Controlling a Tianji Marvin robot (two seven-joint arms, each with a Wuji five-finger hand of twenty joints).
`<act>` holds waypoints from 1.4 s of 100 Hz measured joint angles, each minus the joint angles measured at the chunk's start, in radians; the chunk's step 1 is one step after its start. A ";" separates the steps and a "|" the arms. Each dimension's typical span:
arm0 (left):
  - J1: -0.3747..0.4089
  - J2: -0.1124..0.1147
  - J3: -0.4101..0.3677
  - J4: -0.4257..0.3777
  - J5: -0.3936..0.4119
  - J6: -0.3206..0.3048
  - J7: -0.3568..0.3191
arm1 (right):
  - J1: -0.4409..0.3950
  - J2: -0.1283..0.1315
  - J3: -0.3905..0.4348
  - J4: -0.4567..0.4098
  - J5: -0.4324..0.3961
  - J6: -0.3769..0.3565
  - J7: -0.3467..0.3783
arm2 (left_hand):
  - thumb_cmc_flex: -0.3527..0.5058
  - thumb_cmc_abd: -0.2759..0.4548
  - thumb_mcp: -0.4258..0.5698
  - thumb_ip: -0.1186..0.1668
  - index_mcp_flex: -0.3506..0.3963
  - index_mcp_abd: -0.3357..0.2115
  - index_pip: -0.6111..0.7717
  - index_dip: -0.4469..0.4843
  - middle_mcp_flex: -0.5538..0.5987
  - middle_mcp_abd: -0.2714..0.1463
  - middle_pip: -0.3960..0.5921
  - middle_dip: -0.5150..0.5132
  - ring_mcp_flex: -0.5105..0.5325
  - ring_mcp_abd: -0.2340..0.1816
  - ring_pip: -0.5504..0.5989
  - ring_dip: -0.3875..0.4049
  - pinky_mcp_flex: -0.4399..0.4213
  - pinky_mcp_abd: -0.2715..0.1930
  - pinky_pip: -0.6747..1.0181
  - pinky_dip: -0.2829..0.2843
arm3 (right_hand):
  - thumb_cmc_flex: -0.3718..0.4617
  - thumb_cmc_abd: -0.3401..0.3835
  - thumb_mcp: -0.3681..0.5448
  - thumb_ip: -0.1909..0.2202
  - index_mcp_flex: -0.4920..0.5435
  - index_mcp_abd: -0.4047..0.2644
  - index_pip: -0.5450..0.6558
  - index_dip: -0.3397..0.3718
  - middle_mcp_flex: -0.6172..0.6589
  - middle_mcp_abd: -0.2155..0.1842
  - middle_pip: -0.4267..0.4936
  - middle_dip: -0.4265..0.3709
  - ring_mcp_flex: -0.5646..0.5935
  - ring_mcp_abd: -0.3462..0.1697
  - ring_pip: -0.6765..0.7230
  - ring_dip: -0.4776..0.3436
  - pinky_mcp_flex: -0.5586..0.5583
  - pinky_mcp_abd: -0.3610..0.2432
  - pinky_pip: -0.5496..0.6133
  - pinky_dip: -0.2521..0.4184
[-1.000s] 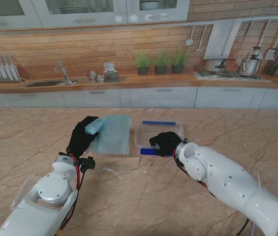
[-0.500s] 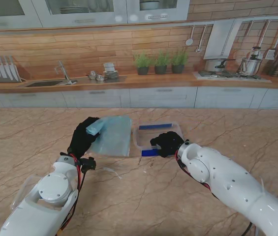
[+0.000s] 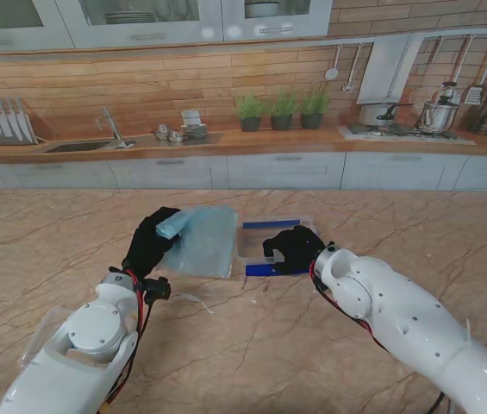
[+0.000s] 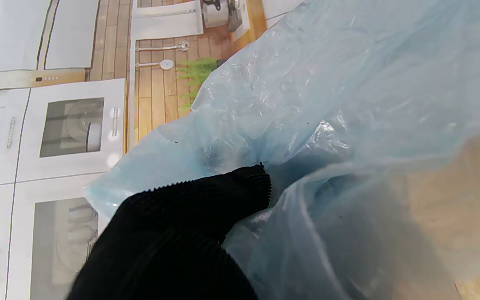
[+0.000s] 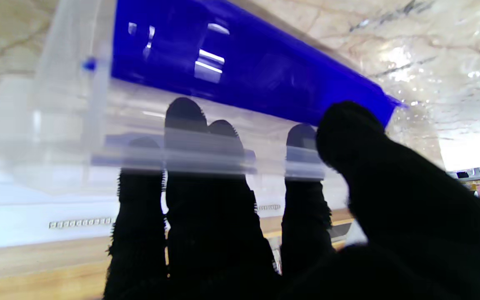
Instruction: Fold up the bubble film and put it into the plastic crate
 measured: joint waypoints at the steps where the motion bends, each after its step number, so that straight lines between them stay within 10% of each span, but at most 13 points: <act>1: 0.000 0.000 0.000 0.000 -0.001 0.000 0.000 | -0.003 0.000 0.005 -0.004 -0.004 -0.001 0.000 | -0.002 0.000 0.000 0.000 0.000 0.000 0.000 0.000 0.000 0.000 -0.001 0.000 -0.002 0.000 0.000 0.000 -0.002 0.000 0.000 0.000 | -0.001 0.000 0.000 0.001 -0.005 0.000 -0.009 0.002 -0.007 0.000 0.000 0.000 -0.009 0.000 -0.002 0.000 -0.002 0.000 -0.003 0.000; 50: -0.003 0.001 0.008 0.001 -0.011 -0.006 -0.004 | -0.086 0.024 0.126 -0.120 -0.076 -0.024 0.012 | -0.017 0.003 -0.017 0.000 0.000 -0.009 0.000 -0.001 0.020 -0.001 -0.070 0.074 -0.044 0.003 -0.001 0.002 -0.038 0.000 -0.006 0.021 | -0.047 0.001 -0.011 0.020 -0.021 0.010 -0.092 0.054 -0.074 0.000 -0.013 0.000 -0.081 -0.007 -0.030 0.000 -0.049 0.001 -0.033 0.000; 105: -0.124 -0.010 0.134 0.042 -0.055 -0.036 0.033 | -0.464 0.046 0.613 -0.510 -0.319 -0.116 0.027 | -0.160 0.014 -0.126 0.004 0.000 -0.055 0.065 -0.010 0.062 -0.047 -0.167 0.159 -0.223 -0.012 -0.130 -0.153 -0.139 -0.022 -0.087 -0.007 | -0.068 0.002 -0.036 0.040 -0.021 0.010 -0.126 0.061 -0.094 0.000 -0.026 0.000 -0.078 -0.009 -0.037 -0.007 -0.062 0.002 -0.048 0.000; 140: -0.286 -0.088 0.287 0.166 -0.086 0.027 0.145 | -0.660 0.053 0.789 -0.623 -0.391 -0.110 -0.055 | -0.250 0.003 -0.076 0.004 0.000 -0.032 0.079 -0.022 -0.176 -0.048 -0.087 -0.173 -0.391 -0.060 -0.306 -0.318 -0.252 -0.062 -0.295 -0.168 | -0.084 0.048 -0.093 0.041 -0.021 0.010 -0.133 0.066 -0.094 0.001 -0.035 0.000 -0.089 -0.010 -0.048 -0.007 -0.063 0.002 -0.053 0.000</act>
